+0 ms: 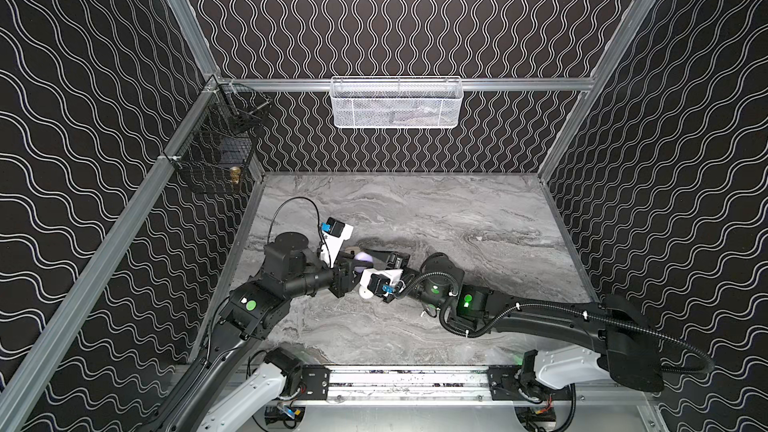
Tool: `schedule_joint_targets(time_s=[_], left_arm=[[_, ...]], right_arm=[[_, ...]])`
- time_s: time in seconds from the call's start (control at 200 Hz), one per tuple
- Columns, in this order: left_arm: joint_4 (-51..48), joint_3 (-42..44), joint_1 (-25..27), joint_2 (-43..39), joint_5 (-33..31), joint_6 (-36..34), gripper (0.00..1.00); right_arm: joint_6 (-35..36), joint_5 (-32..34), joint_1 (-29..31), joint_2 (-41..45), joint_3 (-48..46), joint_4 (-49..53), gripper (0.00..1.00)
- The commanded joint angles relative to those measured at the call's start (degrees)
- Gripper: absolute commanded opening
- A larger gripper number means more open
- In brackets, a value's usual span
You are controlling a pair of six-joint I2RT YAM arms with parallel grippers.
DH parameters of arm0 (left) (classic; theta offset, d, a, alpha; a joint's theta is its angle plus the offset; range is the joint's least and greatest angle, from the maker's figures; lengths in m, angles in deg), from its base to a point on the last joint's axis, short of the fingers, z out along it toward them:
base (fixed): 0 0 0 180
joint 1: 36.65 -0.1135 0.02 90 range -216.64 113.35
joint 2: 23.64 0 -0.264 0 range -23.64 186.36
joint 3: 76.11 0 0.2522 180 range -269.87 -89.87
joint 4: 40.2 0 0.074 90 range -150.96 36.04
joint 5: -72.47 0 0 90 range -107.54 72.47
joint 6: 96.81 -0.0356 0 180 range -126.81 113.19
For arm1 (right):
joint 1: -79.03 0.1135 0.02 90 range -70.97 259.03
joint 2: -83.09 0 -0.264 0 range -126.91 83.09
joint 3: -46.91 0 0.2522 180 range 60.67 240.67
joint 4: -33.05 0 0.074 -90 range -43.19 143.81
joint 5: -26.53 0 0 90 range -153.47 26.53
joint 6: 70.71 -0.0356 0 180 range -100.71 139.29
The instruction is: Insert the wireless bluetooth earbuds into the charging case
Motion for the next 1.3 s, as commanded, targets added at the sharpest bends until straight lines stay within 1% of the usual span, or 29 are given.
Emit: schedule_joint_targets(time_s=[0.0,0.1,0.215,0.26,0.32,0.455,0.495,0.566,0.661,0.706,0.756,0.786,0.811,0.836,0.856,0.901,0.946,1.001,1.036,1.076,1.131,1.166,1.221,1.296], left_arm=[[-4.24,-1.7,0.03,-0.93,-0.62,-2.42,0.4],[-6.26,-2.53,0.01,-2.11,-2.21,-3.19,0.35],[-6.36,-2.34,0.05,-1.57,0.47,-3.99,0.3],[-5.62,-1.89,0.08,-1.48,1.4,-3.92,0.31],[-4.61,-1.36,0.05,-1.54,1.67,-3.61,0.34],[-2.98,-0.29,0.05,-0.78,2.69,-3.83,0.32],[-2.62,0.05,0.01,-0.74,2.72,-3.74,0.29],[-2.5,0.04,0.08,-0.47,2.89,-3.54,0.2],[-1.18,0.49,0.03,-1.61,2.64,-2.96,0.17],[-0.83,0.35,0.05,-1.73,2.95,-2.82,0.13],[-0.08,0.31,0.02,-1.72,3.39,-2.58,0.08],[0.71,0.43,0.07,-1.61,3.6,-2.38,0.05],[1.52,0.52,0.01,-1.71,3.68,-2.28,0.03],[2.48,0.82,0.04,-1.8,3.68,-2.19,0.01],[3.41,1.11,0.02,-1.96,3.54,-2.11,0.0],[5.91,1.83,0.07,-2.42,2.97,-2.03,0.0],[8.91,2.75,0.05,-2.97,1.75,-2.07,0.0],[12.47,4.12,0.06,-3.58,-1.88,-1.48,0.0],[14.75,4.74,0.01,-3.81,-3.45,-0.78,0.0],[19.16,5.71,0.04,-4.04,-1.62,-1.29,0.0],[29.0,9.48,0.03,-4.56,5.39,-2.24,0.0],[34.62,11.94,0.03,-4.91,8.23,-3.98,0.0],[41.33,15.45,0.03,-5.1,8.83,-5.02,0.0],[46.94,18.14,0.16,-3.38,8.77,-6.52,0.0]], right_arm=[[0.84,2.86,-0.12,-0.77,0.87,-4.12,0.03],[1.21,2.61,-0.12,-1.04,0.48,-4.77,0.03],[1.37,1.98,-0.12,-1.16,0.25,-5.19,0.03],[1.18,1.6,-0.12,-1.12,0.38,-4.9,0.03],[0.98,1.06,-0.12,-0.94,0.34,-4.91,0.03],[0.81,0.38,-0.12,-0.74,0.0,-4.96,0.03],[0.77,0.25,-0.14,-0.86,-0.18,-5.28,0.03],[0.69,0.21,-0.12,-0.96,-0.36,-5.46,0.05],[-0.06,0.25,-0.13,-0.71,-0.53,-5.31,0.08],[-0.54,-0.22,-0.21,-0.34,-0.95,-5.53,0.1],[-0.97,-0.89,-0.25,0.05,-1.36,-5.87,0.17],[-1.33,-1.02,-0.24,0.29,-1.42,-5.9,0.23],[-1.64,-1.12,-0.25,0.59,-1.42,-5.9,0.3],[-2.1,-1.21,-0.23,1.0,-1.42,-5.69,0.42],[-2.33,-1.09,-0.25,1.35,-1.46,-5.55,0.5],[-3.12,-0.68,-0.24,2.67,-1.89,-5.28,0.61],[-4.35,-0.19,-0.26,4.56,-3.01,-5.74,0.69],[-6.33,0.12,-0.29,7.61,-5.06,-6.11,0.73],[-7.88,-0.1,-0.29,9.92,-6.44,-5.79,0.73],[-9.67,-0.27,-0.26,12.82,-8.28,-5.41,0.73],[-12.12,0.18,-0.36,16.75,-10.85,-5.09,0.72],[-13.61,0.8,-0.34,18.94,-12.29,-5.1,0.71],[-15.23,1.84,-0.38,21.58,-13.43,-3.85,0.63],[-17.86,3.84,-0.46,24.1,-13.06,-0.16,0.51]])
